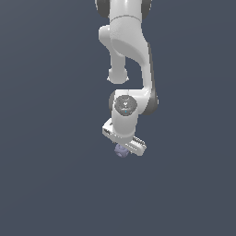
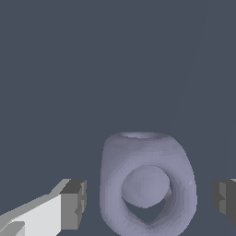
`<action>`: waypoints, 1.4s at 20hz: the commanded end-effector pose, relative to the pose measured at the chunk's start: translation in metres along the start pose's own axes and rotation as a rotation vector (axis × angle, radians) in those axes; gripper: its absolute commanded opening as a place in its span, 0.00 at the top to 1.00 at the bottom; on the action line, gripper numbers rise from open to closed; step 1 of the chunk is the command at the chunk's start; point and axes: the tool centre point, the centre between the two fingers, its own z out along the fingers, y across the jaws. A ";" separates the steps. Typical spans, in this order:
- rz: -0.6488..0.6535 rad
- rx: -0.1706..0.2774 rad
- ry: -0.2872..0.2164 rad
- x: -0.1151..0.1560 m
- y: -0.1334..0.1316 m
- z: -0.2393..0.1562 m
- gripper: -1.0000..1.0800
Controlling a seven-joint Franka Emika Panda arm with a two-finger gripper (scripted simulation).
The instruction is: Pick up the object and move it to a goal position.
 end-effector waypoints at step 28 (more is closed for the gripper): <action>0.003 0.000 0.000 -0.001 0.006 0.015 1.00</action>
